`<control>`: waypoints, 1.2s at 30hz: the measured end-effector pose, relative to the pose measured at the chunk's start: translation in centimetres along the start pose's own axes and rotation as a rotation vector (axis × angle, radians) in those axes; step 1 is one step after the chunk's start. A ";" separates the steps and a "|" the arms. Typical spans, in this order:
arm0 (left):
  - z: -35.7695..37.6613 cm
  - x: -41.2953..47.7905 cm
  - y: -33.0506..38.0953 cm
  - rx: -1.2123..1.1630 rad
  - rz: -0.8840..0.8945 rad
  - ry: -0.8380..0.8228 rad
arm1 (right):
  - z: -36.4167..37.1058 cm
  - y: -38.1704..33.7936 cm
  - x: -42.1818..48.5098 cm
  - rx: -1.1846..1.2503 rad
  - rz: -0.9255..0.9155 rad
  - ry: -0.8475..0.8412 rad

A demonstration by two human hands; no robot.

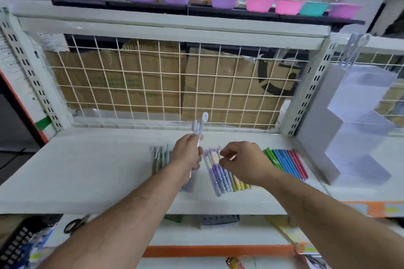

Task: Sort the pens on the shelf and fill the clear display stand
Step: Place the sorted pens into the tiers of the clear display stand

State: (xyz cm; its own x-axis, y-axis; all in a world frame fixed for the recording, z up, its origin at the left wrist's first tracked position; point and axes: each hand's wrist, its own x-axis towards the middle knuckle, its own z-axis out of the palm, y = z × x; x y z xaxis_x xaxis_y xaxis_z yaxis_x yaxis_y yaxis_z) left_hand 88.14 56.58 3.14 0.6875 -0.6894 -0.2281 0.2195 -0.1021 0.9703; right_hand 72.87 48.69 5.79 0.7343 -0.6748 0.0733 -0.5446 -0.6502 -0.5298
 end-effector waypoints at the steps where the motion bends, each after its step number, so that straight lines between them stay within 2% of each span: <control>1: 1.5 -0.6 0.1 -0.038 -0.028 -0.010 | -0.9 0.9 -0.6 0.003 -0.004 0.011; 8: 13.6 -6.0 0.2 -0.151 -0.141 0.006 | -8.2 7.2 -5.0 0.132 -0.010 0.111; 17: 27.9 -11.2 0.4 -0.194 -0.125 -0.111 | -16.8 15.8 -9.1 0.195 0.018 0.220; 25: 34.5 -11.3 2.3 -0.156 0.107 -0.249 | -21.2 19.9 -7.5 0.256 0.065 0.294; 31: 37.8 -7.1 4.7 -0.216 0.052 -0.226 | -24.4 21.4 -3.5 0.347 0.116 0.340; 36: 40.0 -4.4 5.7 -0.263 0.079 -0.196 | -26.3 23.0 -0.6 0.356 0.111 0.357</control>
State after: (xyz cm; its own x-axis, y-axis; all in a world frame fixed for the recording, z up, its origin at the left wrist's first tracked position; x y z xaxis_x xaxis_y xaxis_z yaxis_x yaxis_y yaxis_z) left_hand 58.66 30.35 12.98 0.5692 -0.8151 -0.1082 0.3594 0.1283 0.9243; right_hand 49.26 25.01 15.77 0.4620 -0.8505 0.2516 -0.3937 -0.4509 -0.8010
